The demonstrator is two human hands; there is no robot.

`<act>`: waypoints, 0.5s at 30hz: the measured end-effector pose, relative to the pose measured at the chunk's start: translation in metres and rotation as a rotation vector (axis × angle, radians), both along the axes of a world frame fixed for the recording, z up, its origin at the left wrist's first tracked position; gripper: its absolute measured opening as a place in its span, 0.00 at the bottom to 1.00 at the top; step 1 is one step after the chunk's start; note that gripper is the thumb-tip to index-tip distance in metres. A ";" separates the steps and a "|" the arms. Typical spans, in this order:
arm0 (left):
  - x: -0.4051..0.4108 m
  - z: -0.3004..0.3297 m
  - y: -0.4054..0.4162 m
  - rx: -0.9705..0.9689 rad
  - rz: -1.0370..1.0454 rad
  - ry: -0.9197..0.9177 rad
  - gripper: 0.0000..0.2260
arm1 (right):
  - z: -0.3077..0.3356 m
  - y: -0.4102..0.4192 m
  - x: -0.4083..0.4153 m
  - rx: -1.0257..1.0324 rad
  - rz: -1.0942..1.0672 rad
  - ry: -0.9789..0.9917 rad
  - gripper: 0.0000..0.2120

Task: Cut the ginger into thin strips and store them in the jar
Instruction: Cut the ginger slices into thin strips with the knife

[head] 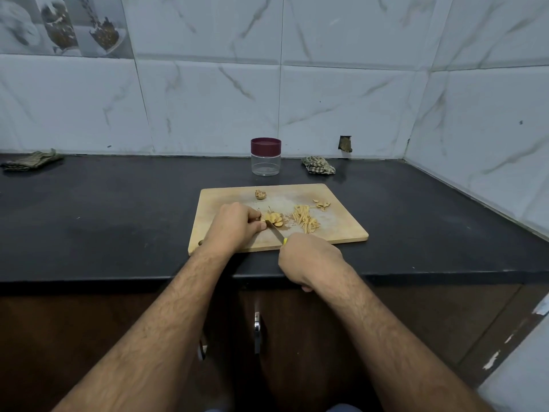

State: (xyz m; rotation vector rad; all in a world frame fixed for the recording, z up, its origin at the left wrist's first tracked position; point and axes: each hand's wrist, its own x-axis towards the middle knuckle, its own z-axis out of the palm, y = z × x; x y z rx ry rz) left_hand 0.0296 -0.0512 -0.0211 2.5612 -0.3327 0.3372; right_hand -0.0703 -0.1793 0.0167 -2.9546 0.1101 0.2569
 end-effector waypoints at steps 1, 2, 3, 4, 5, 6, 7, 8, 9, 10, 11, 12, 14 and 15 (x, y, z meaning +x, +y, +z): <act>0.001 0.000 0.002 -0.001 -0.015 0.015 0.12 | 0.001 0.000 0.000 0.023 -0.022 -0.003 0.04; 0.002 0.000 0.003 -0.004 -0.030 0.030 0.11 | 0.002 -0.001 0.000 0.048 -0.043 -0.005 0.05; 0.001 0.001 0.005 -0.004 -0.045 0.041 0.11 | 0.003 -0.001 0.000 0.071 -0.057 -0.011 0.05; 0.001 0.001 0.005 -0.004 -0.053 0.047 0.11 | 0.003 -0.002 0.000 0.088 -0.064 -0.023 0.04; 0.000 0.001 0.005 -0.007 -0.055 0.042 0.12 | 0.004 -0.002 -0.001 0.103 -0.066 -0.036 0.06; 0.000 0.001 0.004 -0.014 -0.049 0.032 0.13 | 0.005 -0.002 -0.001 0.114 -0.066 -0.054 0.08; -0.001 0.000 0.003 -0.023 -0.039 0.017 0.13 | 0.004 -0.002 0.000 0.122 -0.065 -0.076 0.09; -0.002 0.000 0.003 -0.031 -0.028 0.004 0.13 | 0.004 -0.001 0.000 0.130 -0.065 -0.097 0.10; -0.002 0.000 0.002 -0.039 -0.021 -0.008 0.13 | 0.003 0.000 0.001 0.139 -0.066 -0.119 0.11; -0.002 -0.001 0.002 -0.049 -0.017 -0.012 0.13 | 0.003 0.002 0.002 0.144 -0.068 -0.132 0.11; -0.003 -0.002 0.001 -0.059 -0.013 -0.016 0.13 | 0.003 0.002 0.002 0.144 -0.067 -0.137 0.11; -0.003 -0.002 0.001 -0.067 -0.008 -0.016 0.12 | 0.002 0.003 0.003 0.143 -0.066 -0.139 0.12; -0.003 -0.003 0.001 -0.080 -0.006 -0.011 0.11 | 0.002 0.005 0.006 0.145 -0.068 -0.147 0.13; -0.003 -0.003 0.001 -0.082 -0.008 -0.006 0.10 | 0.003 0.006 0.006 0.145 -0.064 -0.155 0.13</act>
